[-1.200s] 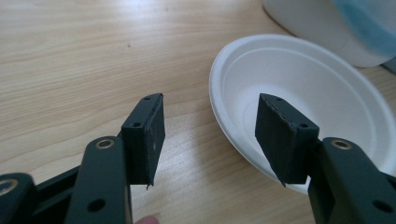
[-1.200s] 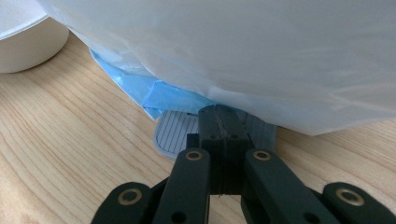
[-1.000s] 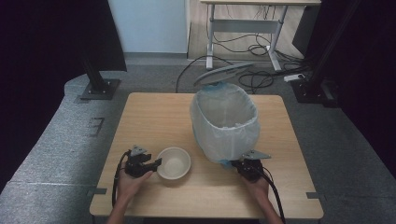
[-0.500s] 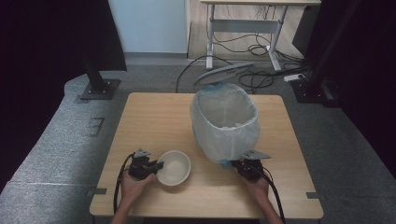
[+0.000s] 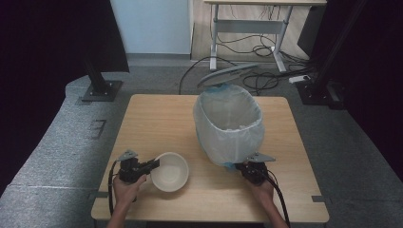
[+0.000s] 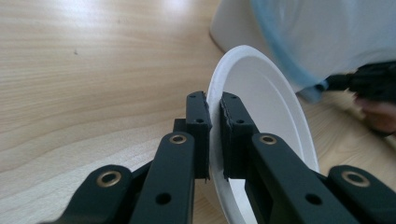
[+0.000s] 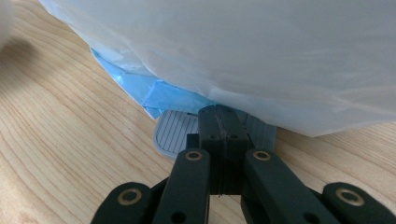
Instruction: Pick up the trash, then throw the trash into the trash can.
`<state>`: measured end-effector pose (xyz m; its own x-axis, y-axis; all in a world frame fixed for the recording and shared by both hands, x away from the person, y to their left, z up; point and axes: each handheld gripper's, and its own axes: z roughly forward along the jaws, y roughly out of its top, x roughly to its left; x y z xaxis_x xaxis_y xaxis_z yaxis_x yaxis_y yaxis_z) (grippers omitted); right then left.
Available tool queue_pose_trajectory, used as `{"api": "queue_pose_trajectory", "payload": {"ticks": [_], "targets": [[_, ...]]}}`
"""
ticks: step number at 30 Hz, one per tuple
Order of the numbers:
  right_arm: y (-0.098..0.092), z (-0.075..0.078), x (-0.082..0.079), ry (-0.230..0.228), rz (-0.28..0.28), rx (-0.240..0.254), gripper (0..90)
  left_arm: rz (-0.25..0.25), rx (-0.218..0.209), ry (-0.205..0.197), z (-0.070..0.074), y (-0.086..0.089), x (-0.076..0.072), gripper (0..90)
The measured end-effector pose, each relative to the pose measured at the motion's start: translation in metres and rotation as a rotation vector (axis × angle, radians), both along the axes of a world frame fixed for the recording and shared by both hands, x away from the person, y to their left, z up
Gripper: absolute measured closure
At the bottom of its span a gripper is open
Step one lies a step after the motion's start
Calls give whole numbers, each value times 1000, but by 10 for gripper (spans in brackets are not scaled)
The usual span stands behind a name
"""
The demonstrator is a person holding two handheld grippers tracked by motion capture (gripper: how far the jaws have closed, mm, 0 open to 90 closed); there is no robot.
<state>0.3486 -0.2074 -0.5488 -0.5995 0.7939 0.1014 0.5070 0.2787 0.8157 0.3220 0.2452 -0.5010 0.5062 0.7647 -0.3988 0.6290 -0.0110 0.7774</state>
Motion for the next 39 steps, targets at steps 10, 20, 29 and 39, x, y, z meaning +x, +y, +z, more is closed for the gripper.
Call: {"api": "queue_pose_trajectory", "payload": {"ticks": [10, 20, 29, 39], "targets": [[0, 0, 0, -1, 2, -1, 892, 33, -71, -33, 11, 19, -8, 837], [0, 0, 0, -1, 3, 0, 892, 22, -73, -48, 15, 16, -10, 837], [0, 0, 0, 0, 3, 1, 892, 13, -83, -68, 21, 14, -13, 837], [0, 0, 1, -1, 3, 2, 892, -2, -86, -107, 32, 9, -18, 837]]}}
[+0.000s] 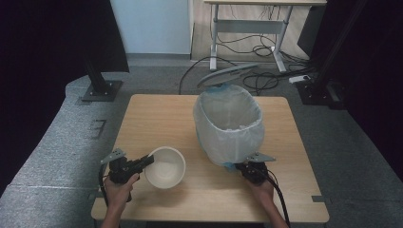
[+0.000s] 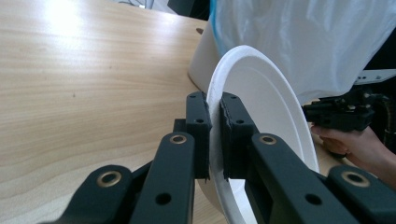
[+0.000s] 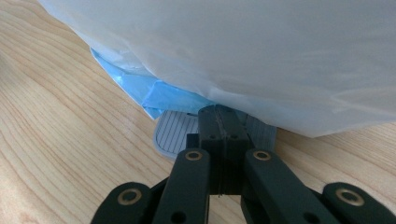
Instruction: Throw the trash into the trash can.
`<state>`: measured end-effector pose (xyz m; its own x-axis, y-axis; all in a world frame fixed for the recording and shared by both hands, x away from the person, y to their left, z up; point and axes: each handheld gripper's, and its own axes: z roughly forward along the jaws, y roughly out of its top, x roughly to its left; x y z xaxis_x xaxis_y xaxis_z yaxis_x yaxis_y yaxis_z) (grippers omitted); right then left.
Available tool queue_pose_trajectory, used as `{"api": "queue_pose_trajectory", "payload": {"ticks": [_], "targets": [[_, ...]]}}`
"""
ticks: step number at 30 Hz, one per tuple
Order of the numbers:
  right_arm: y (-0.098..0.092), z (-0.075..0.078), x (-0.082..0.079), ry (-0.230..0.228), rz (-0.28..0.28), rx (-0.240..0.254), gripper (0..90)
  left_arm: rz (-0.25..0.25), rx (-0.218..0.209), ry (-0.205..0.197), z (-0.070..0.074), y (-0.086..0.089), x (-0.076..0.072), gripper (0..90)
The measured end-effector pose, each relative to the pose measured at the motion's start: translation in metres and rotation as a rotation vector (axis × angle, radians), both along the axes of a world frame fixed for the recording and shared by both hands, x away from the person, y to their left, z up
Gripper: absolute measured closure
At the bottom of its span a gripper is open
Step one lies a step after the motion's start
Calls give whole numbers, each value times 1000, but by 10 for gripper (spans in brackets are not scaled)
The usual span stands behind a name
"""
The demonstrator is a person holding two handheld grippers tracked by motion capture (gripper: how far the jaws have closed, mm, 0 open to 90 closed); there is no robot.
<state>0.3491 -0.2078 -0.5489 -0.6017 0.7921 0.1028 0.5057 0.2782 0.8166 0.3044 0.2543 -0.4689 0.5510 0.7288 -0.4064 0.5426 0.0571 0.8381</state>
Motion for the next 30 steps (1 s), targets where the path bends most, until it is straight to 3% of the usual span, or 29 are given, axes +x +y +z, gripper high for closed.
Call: {"api": "queue_pose_trajectory", "payload": {"ticks": [15, 30], "targets": [[0, 0, 0, 1, -2, 3, 892, -21, -6, -65, 23, -5, -1, 837], [0, 0, 0, 0, -2, 1, 892, -76, -20, -113, 55, -25, 3, 837]]}}
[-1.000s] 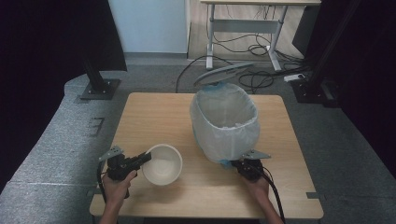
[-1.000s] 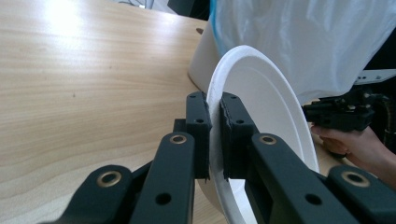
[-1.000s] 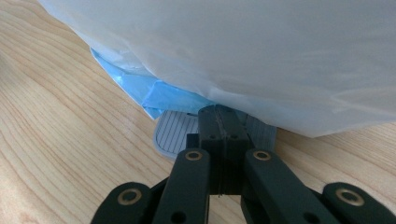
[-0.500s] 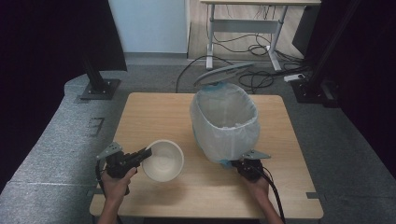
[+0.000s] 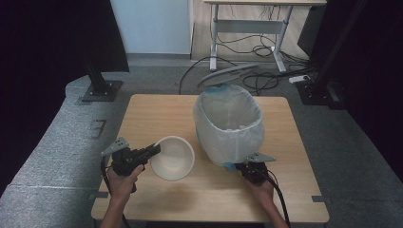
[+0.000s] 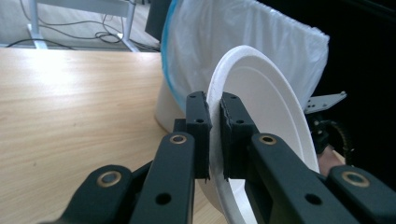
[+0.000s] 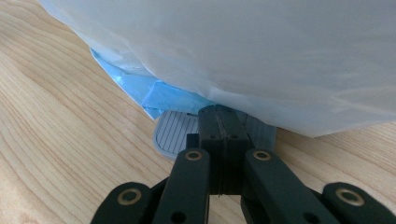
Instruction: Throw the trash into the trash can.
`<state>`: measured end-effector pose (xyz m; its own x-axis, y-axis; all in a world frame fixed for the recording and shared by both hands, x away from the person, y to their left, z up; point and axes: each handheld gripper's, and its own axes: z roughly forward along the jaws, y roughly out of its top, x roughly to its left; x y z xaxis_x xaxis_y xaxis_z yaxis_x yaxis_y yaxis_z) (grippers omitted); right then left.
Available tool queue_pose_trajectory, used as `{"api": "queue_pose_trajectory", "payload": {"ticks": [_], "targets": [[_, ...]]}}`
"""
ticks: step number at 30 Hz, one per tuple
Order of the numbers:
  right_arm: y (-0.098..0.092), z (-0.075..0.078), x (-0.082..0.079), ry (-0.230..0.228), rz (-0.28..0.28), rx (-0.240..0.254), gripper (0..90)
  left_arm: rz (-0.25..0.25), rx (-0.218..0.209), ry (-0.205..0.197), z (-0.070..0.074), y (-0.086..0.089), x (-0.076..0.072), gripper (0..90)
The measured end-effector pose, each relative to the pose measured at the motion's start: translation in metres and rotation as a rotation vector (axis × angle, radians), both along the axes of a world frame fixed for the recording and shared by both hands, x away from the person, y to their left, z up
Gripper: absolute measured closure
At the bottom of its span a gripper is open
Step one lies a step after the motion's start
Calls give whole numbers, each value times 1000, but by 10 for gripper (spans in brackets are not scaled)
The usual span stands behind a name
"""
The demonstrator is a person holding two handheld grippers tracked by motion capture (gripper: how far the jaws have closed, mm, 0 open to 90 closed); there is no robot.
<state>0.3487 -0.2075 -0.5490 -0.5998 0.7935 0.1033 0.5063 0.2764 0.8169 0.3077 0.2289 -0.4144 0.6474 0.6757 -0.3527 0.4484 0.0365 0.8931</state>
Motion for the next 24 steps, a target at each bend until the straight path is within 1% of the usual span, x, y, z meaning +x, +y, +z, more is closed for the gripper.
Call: {"api": "queue_pose_trajectory", "payload": {"ticks": [5, 12, 24], "targets": [[0, 0, 0, 1, 1, 2, 892, -10, 6, -15, 10, -5, 1, 837], [0, 0, 0, 3, 1, 6, 892, -14, 10, -25, 18, -11, 4, 837], [-1, 0, 1, 6, 2, 10, 891, -31, 25, -58, 37, -20, 6, 837]]}}
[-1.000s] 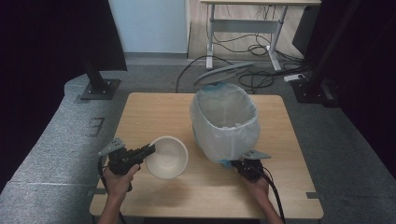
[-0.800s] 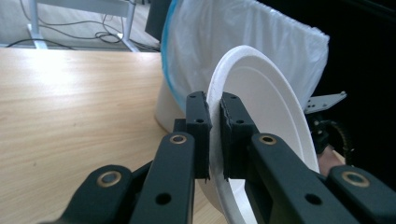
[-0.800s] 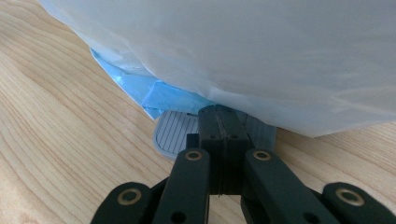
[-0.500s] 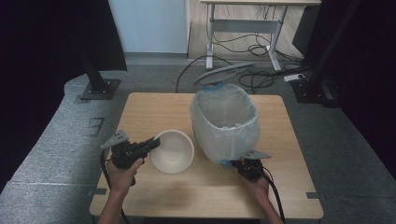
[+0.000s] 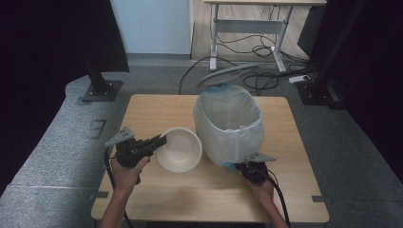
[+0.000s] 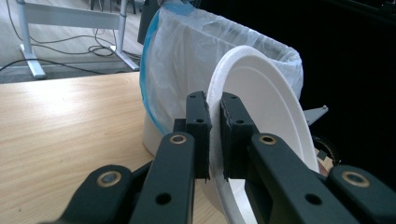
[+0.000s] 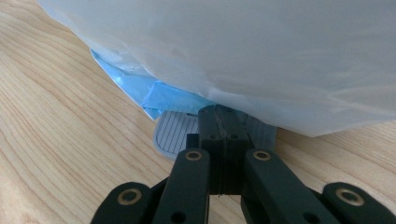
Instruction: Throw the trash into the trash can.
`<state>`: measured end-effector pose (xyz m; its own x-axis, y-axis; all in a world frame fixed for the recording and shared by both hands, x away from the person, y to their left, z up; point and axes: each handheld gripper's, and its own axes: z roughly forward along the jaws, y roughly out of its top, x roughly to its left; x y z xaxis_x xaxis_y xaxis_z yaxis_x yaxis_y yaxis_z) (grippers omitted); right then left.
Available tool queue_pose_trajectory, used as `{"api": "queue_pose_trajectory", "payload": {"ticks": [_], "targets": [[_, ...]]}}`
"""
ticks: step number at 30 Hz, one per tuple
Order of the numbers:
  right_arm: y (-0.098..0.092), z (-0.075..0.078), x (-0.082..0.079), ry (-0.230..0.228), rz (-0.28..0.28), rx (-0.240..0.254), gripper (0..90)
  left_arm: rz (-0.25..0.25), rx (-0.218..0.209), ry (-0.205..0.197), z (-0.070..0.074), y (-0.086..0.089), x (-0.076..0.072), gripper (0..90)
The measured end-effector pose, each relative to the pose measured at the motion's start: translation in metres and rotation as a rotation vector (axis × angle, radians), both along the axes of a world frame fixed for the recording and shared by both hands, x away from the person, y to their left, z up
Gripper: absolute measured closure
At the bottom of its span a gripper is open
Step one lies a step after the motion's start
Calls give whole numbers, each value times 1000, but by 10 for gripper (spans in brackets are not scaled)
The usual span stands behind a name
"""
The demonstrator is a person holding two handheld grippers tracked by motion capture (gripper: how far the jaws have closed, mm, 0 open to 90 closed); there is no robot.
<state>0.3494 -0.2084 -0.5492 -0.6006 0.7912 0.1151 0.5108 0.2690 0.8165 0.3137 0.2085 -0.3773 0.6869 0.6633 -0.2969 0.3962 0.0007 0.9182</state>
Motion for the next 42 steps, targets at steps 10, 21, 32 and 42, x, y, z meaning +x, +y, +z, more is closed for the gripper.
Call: {"api": "queue_pose_trajectory", "payload": {"ticks": [10, 21, 32, 42], "targets": [[0, 0, 0, 1, 0, 1, 892, -10, 3, -8, 12, -5, 5, 837], [0, 0, 0, 2, 1, 1, 892, -13, 17, -18, 23, -14, 13, 836], [0, 0, 0, 2, 1, -1, 892, -21, 18, -28, 32, -19, 17, 837], [0, 0, 0, 2, 2, -2, 892, -28, 20, -28, 37, -26, 23, 837]]}}
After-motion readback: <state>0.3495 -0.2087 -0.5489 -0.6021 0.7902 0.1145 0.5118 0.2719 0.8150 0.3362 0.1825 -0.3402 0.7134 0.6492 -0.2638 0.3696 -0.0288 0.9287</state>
